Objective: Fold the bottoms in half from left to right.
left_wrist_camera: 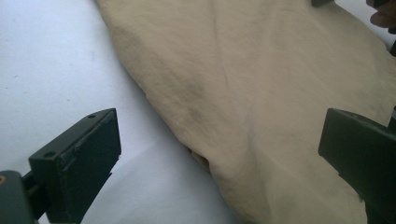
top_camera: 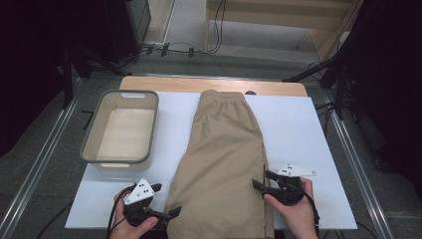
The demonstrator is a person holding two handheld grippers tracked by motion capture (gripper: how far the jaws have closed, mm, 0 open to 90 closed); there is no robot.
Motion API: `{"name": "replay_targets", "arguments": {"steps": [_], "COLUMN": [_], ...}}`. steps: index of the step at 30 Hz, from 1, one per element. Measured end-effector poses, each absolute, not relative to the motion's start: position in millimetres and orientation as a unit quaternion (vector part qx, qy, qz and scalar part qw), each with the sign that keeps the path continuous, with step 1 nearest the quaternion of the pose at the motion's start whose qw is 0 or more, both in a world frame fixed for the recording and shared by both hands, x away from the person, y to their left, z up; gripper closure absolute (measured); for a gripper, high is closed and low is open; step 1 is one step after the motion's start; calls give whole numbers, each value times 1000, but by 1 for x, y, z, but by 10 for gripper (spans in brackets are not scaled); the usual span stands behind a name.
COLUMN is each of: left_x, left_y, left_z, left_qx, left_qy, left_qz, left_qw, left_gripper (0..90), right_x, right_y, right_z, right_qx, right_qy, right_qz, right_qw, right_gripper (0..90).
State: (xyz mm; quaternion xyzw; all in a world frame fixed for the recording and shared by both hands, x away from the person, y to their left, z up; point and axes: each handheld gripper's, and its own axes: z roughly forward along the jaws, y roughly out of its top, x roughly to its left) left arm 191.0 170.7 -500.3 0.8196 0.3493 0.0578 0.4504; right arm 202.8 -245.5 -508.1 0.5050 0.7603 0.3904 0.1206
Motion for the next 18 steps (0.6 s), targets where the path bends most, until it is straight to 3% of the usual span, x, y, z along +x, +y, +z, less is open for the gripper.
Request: {"name": "replay_targets", "arguments": {"steps": [5, 14, 18], "left_x": [191, 191, 190], "left_y": [170, 169, 169], "left_z": [-501, -501, -501], "left_qx": [820, 821, 819], "left_qy": [350, 351, 352], "left_qz": [58, 57, 56], "left_qw": [450, 448, 449], "left_gripper": [0, 0, 0], "right_x": [205, 201, 199], "right_y": [-241, -248, -251], "right_z": [-513, -508, -502], "right_qx": [509, 494, 488], "right_qy": [764, 766, 766], "right_qz": [381, 400, 409], "right_qw": [110, 93, 92], "right_gripper": [366, 811, 863]}}
